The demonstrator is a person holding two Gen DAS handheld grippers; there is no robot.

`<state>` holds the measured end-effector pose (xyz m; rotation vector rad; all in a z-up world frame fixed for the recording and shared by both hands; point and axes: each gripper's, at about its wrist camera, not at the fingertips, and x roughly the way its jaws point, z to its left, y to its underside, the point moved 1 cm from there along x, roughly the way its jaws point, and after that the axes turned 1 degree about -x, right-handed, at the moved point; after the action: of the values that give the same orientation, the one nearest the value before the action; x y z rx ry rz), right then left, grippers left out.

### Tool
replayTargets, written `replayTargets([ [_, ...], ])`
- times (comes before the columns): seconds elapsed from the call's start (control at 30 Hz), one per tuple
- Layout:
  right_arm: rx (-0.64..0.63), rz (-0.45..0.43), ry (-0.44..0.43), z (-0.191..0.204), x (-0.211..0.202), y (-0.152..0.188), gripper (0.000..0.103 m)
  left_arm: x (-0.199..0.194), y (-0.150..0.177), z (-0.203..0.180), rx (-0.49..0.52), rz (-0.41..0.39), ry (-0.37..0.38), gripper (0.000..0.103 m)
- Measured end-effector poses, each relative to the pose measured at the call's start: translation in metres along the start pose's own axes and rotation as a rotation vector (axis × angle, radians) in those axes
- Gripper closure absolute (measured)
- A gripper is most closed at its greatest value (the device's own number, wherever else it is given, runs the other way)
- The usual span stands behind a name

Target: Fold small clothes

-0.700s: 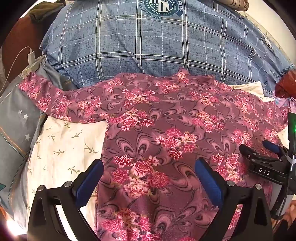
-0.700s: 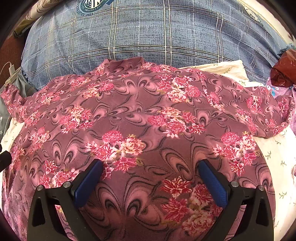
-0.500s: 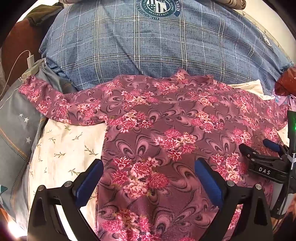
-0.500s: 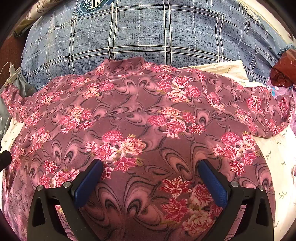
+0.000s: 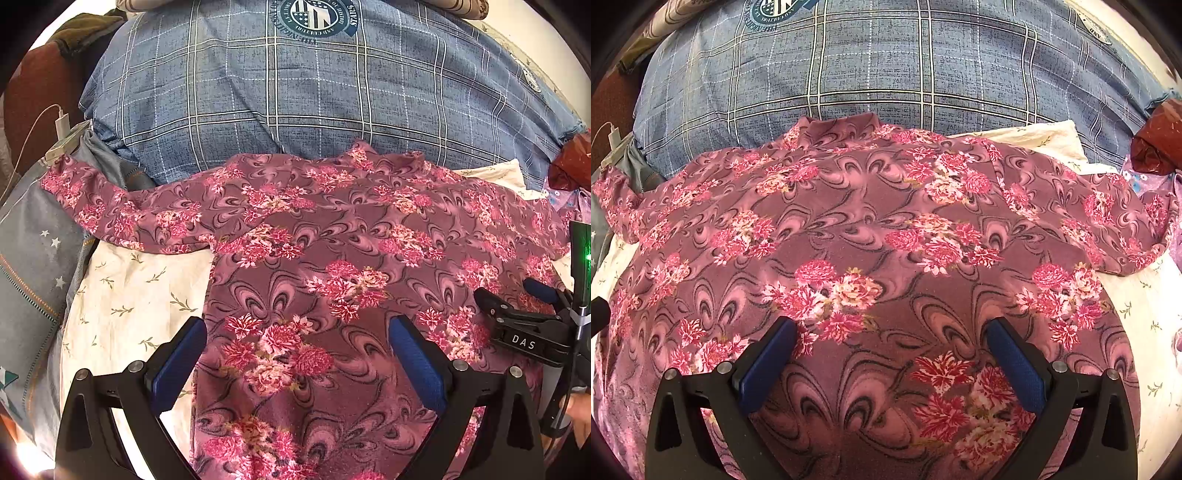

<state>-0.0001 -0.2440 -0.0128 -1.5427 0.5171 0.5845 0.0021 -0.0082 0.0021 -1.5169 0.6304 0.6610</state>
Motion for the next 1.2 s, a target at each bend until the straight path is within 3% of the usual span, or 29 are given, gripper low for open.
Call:
replayTargets([
  [0.77, -0.002, -0.001, -0.019, -0.004, -0.002, 0.003, 0.001, -0.006, 0.001, 0.005, -0.010, -0.002, -0.003, 0.004],
  [1.2, -0.113, -0.003, -0.003, 0.004, -0.033, 0.011, 0.000, -0.016, 0.003, 0.002, 0.003, -0.010, 0.001, 0.004],
])
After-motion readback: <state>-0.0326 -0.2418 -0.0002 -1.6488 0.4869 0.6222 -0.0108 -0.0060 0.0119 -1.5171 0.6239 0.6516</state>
